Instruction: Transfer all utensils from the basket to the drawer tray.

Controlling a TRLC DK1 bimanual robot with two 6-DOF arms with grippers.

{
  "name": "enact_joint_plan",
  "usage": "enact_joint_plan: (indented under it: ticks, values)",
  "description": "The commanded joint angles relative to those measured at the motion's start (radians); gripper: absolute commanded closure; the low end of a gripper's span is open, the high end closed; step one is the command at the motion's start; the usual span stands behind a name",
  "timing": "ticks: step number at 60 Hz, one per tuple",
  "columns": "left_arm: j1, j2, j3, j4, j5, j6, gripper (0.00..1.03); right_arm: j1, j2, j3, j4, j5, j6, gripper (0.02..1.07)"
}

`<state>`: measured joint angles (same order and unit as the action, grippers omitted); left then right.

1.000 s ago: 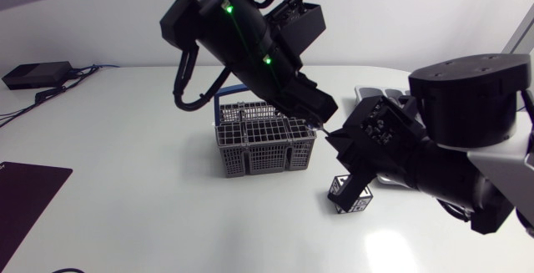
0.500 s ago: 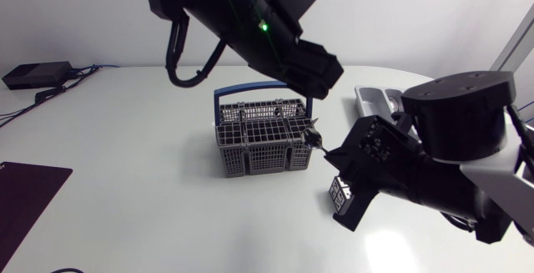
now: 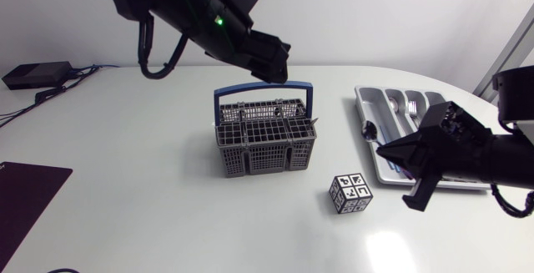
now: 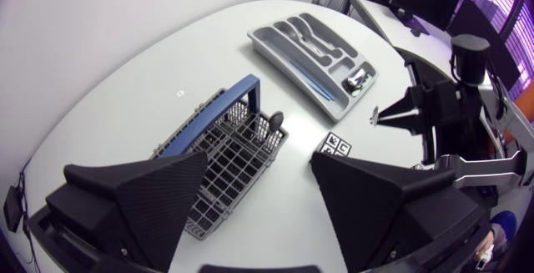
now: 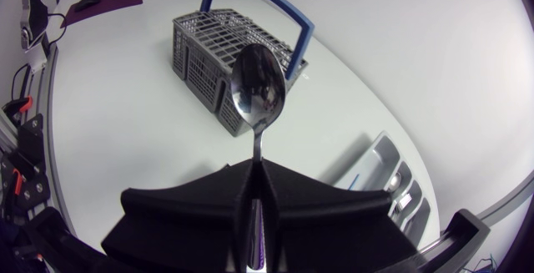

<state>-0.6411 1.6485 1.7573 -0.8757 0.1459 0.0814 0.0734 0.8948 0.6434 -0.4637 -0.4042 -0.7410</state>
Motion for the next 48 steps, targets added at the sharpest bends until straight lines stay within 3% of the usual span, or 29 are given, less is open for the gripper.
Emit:
enact_joint_plan:
  ticks: [1,15,27,33,48]
  values:
    - [0.006,-0.056,-0.067,0.026,-0.02,0.024,0.14,-0.112,0.052,0.009,-0.029,-0.058,-0.138,1.01]
    - [0.004,-0.142,-0.209,0.096,-0.062,0.049,0.14,-0.385,0.23,0.035,-0.056,-0.179,-0.442,1.01]
    - [0.031,-0.214,-0.34,0.153,-0.068,0.069,0.14,-0.561,0.421,0.105,-0.116,-0.186,-0.742,1.01]
    - [0.055,-0.25,-0.4,0.178,-0.068,0.081,0.14,-0.635,0.538,0.156,-0.108,-0.145,-0.883,1.01]
    - [0.072,-0.322,-0.521,0.221,-0.069,0.098,0.14,-0.653,0.662,0.196,0.011,-0.013,-1.018,1.01]
